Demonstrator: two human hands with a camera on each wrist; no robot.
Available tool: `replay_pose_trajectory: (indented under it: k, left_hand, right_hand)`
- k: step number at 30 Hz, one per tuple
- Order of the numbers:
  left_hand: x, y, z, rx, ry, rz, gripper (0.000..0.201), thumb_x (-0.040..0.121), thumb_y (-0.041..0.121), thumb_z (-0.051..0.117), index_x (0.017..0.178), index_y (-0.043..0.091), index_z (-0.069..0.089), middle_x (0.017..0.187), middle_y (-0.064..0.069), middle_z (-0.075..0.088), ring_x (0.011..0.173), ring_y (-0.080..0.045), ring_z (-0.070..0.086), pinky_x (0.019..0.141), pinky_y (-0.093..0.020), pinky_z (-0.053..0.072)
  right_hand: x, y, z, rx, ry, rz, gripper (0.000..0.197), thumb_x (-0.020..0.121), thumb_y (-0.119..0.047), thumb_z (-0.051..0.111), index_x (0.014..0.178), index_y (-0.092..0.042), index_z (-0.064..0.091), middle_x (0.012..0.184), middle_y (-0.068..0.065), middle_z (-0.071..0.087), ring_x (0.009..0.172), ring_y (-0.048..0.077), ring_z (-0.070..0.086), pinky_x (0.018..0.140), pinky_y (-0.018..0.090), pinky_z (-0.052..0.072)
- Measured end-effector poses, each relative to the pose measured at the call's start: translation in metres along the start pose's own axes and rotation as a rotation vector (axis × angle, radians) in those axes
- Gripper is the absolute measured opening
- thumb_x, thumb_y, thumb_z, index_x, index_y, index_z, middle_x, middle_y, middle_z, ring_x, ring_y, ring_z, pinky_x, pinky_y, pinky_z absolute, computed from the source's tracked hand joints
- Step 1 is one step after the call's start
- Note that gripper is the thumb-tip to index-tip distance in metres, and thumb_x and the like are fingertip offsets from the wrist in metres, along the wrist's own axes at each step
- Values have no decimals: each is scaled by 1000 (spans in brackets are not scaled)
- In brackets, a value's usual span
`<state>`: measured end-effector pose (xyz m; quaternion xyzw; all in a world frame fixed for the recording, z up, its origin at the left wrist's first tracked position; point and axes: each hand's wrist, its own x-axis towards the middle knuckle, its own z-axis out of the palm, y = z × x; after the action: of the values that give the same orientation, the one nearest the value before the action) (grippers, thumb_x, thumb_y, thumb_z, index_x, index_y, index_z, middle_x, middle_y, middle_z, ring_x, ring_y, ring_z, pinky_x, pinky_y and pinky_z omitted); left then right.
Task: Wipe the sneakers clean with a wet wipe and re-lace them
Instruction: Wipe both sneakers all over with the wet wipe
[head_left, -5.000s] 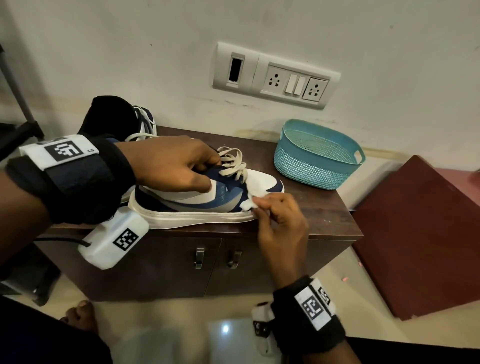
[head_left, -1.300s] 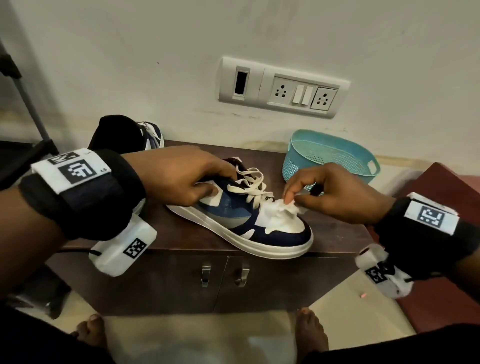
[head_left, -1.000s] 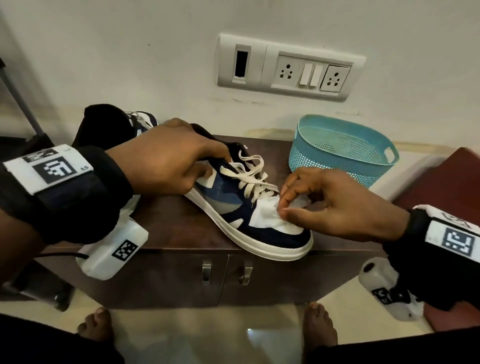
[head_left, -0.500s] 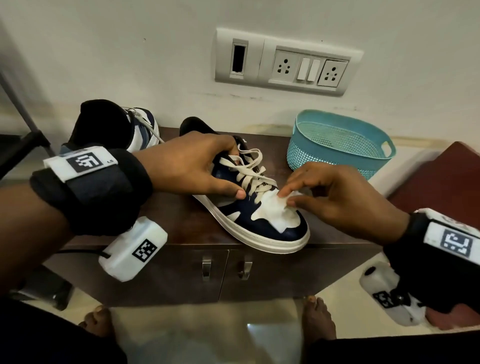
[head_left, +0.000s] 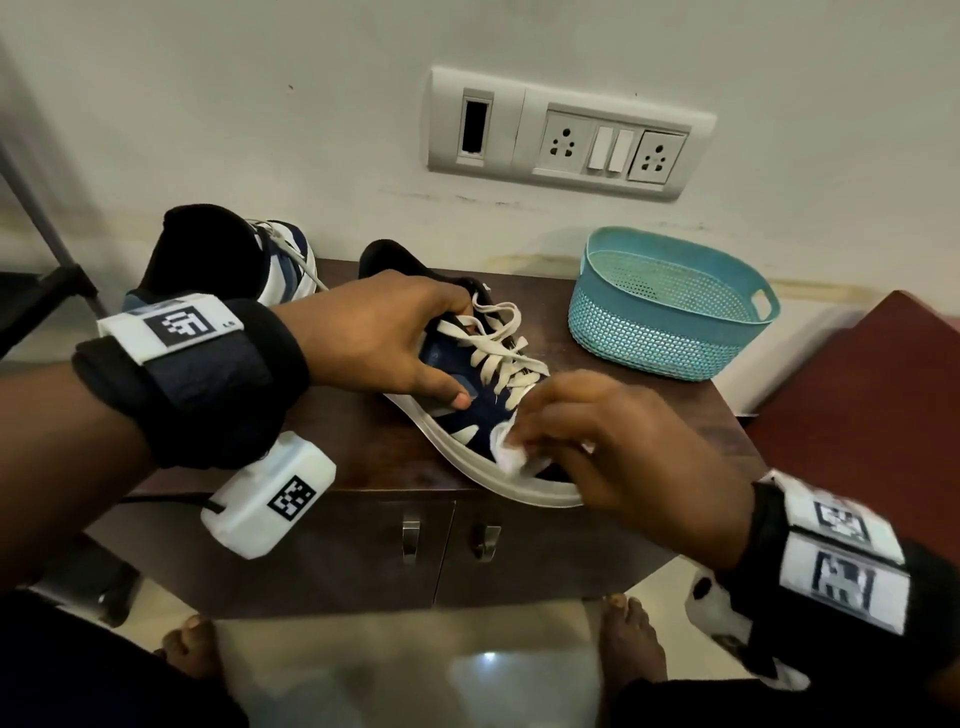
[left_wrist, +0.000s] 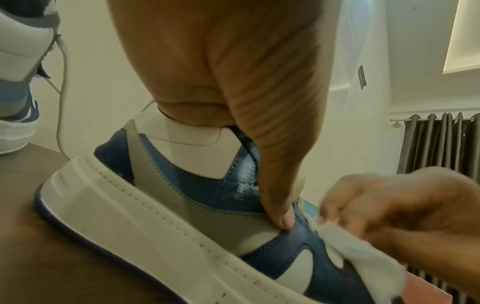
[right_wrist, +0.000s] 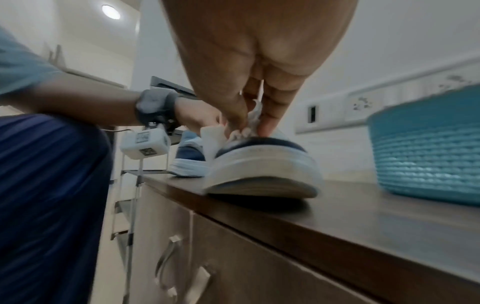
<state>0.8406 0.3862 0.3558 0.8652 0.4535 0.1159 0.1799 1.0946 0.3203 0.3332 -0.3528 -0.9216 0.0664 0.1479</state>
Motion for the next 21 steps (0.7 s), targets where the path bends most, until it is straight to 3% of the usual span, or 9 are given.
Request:
replay_pose_trajectory:
  k: [4, 6, 9, 11, 14, 15, 17, 19, 21]
  left_hand:
    - [0, 0, 0, 4, 1, -2, 46, 73, 54, 83, 102, 27, 59, 96, 10, 68, 88, -8, 64, 82, -42, 52]
    - [1, 0, 0, 16, 0, -1, 46, 73, 55, 82, 102, 28, 59, 96, 10, 67, 87, -9, 63, 81, -42, 52]
    - [2, 0, 0, 15, -9, 2, 46, 73, 54, 82, 100, 27, 58, 93, 8, 66, 85, -11, 63, 79, -43, 52]
    - [3, 1, 0, 17, -13, 5, 44, 73, 54, 83, 98, 28, 57, 92, 8, 66, 84, -9, 62, 78, -40, 52]
    - [3, 0, 0, 29, -8, -1, 42, 72, 55, 83, 90, 31, 54, 88, 10, 65, 80, -5, 61, 73, -33, 50]
    - [3, 0, 0, 40, -5, -2, 43, 71, 57, 82, 88, 32, 52, 86, 11, 64, 79, -4, 60, 72, -32, 49]
    - [3, -1, 1, 47, 1, -3, 43, 71, 58, 82, 87, 32, 51, 85, 11, 63, 78, -4, 59, 69, -30, 48]
    - [3, -1, 2, 47, 3, 1, 44, 71, 57, 82, 89, 31, 52, 85, 11, 63, 77, -3, 59, 68, -29, 46]
    - [4, 0, 1, 43, 5, 4, 44, 71, 57, 82, 89, 29, 53, 84, 11, 63, 76, -4, 59, 67, -29, 46]
  right_hand:
    - [9, 43, -8, -45, 125, 229, 15, 86, -8, 73, 94, -21, 79, 99, -4, 71, 92, 21, 69, 79, 25, 48]
    - [8, 28, -7, 31, 112, 162, 13, 89, -12, 72, 97, -20, 79, 101, -4, 69, 94, 16, 68, 82, 21, 47]
    - [4, -2, -1, 64, -20, -33, 19, 91, -15, 65, 104, -20, 78, 110, -6, 67, 101, 12, 65, 86, 24, 50]
    - [8, 15, -4, 33, 8, 6, 19, 88, -12, 67, 100, -19, 79, 107, -4, 69, 98, 14, 68, 85, 22, 50]
    - [13, 49, -9, 9, 132, 200, 18, 85, -3, 75, 92, -20, 80, 99, -3, 71, 91, 19, 70, 80, 13, 45]
    - [12, 48, -9, 21, 141, 208, 18, 85, -4, 76, 92, -20, 80, 99, -4, 71, 91, 17, 70, 82, 15, 48]
    - [10, 27, -7, 69, 103, 112, 15, 88, -8, 75, 96, -20, 80, 103, -6, 70, 96, 10, 68, 86, 22, 51]
    - [8, 10, -3, 95, 40, -20, 16, 90, -11, 72, 100, -20, 80, 108, -7, 70, 101, 6, 66, 89, 18, 49]
    - [11, 22, -4, 73, 69, -2, 16, 89, -10, 72, 99, -19, 80, 107, -5, 71, 98, 6, 66, 88, 12, 46]
